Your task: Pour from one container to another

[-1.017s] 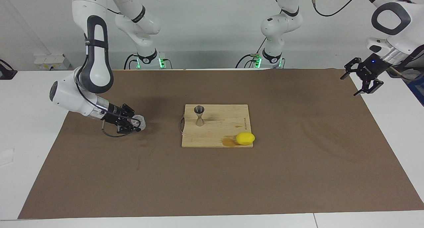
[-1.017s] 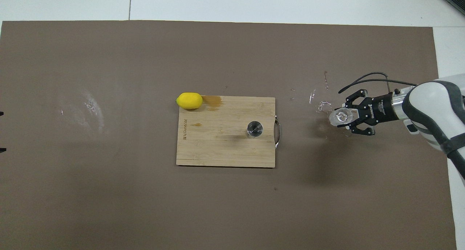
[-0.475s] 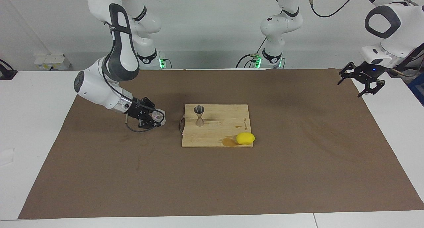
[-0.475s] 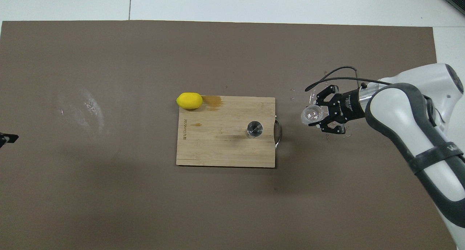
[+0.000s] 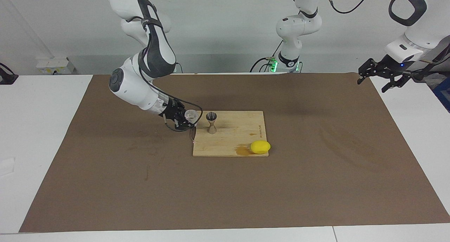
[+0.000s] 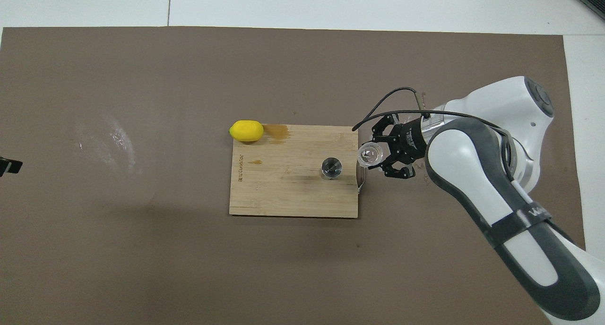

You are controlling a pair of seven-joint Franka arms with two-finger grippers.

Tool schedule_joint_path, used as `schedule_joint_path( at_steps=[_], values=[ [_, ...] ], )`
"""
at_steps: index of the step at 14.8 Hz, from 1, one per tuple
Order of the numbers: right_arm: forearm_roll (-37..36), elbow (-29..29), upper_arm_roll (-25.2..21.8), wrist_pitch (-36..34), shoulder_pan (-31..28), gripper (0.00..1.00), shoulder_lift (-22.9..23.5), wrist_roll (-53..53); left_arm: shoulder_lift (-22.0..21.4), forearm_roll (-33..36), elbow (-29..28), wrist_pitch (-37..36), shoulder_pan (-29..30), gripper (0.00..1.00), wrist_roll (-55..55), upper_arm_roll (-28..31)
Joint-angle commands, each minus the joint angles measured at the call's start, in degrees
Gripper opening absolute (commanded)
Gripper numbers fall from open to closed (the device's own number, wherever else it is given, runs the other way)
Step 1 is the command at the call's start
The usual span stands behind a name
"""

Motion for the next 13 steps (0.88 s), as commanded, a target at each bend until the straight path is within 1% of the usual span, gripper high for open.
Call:
schedule_joint_path(
  at_steps=[1,3,4,6,8,10,13],
  values=[
    [-3.0,0.8,-0.3,0.2,1.5,0.00,-0.1,1.6,1.0,1.4,4.0,-5.4,-4.3,1.00,-8.0,0.5],
    [-7.6,1.4,-0.2,1.4,3.7,0.00,0.1,3.6,1.7,1.4,6.1,-7.4,-7.2,1.00,-13.5,0.5],
    [-9.2,1.5,-0.2,2.0,4.2,0.00,0.2,5.3,2.0,1.4,7.0,-8.5,-7.9,1.00,-14.2,0.4],
    [-10.3,2.0,-0.1,1.9,4.4,0.00,0.2,6.1,2.9,1.1,8.5,-10.6,-9.4,1.00,-14.9,0.4],
    [-10.9,3.2,-0.2,1.5,4.9,0.00,1.0,7.7,2.9,0.8,8.9,-13.1,-10.3,1.00,-17.0,0.1],
    [-14.3,4.9,-0.1,0.8,5.8,0.00,1.6,10.3,2.9,0.9,8.9,-13.0,-10.9,1.00,-23.4,0.1],
    [-16.4,6.4,-0.1,-0.1,6.3,0.00,2.2,11.0,2.2,1.4,7.9,-10.2,-10.7,1.00,-26.7,0.1]
  ],
)
